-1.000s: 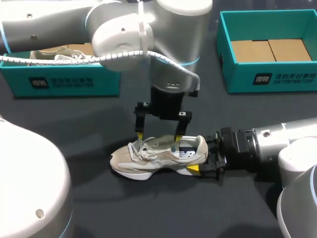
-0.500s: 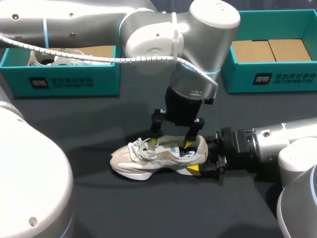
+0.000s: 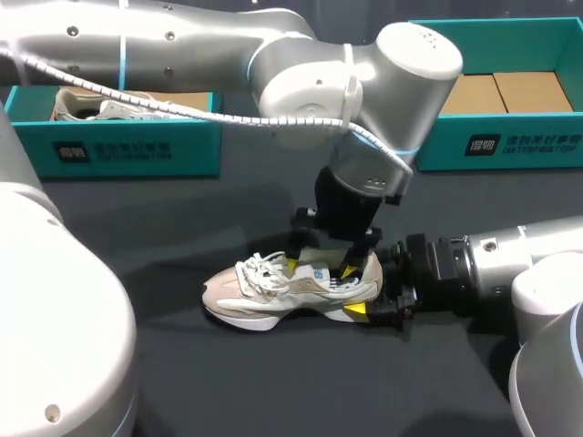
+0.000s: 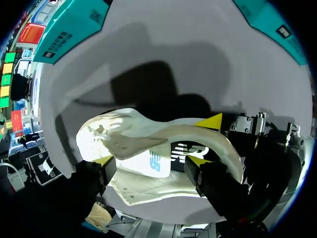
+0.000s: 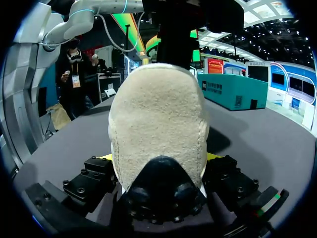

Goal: Take the shoe out of the shoebox, open the shoe tongue, remove and reinsert the insole, then place the shoe into the shoebox

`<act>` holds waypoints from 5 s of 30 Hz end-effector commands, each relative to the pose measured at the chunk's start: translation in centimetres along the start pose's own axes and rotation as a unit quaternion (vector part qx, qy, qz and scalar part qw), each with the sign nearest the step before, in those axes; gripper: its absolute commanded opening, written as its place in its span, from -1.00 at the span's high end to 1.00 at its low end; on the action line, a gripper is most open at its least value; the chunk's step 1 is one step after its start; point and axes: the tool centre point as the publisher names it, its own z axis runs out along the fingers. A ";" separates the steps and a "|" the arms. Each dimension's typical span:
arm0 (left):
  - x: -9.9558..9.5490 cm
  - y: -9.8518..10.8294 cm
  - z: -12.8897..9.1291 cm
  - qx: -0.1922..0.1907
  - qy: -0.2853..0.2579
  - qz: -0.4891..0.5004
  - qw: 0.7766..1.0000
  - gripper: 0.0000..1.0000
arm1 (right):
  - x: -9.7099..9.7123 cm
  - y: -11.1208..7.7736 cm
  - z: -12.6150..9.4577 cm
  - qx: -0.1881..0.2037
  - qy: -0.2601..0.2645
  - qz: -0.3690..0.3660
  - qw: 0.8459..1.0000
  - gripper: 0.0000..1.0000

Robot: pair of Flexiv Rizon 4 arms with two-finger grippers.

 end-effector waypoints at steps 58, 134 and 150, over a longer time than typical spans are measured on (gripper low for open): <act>-5.0 1.9 -1.2 0.012 0.036 -0.057 0.998 1.00 | 0.0 0.0 0.2 0.001 0.000 0.000 1.000 1.00; -14.2 1.4 5.1 -0.034 0.126 -0.089 0.987 0.65 | 0.0 0.0 0.2 0.001 0.000 0.000 1.000 1.00; -16.3 2.5 3.1 -0.015 0.114 -0.085 0.990 0.22 | 0.0 0.0 0.2 0.001 0.000 0.000 1.000 1.00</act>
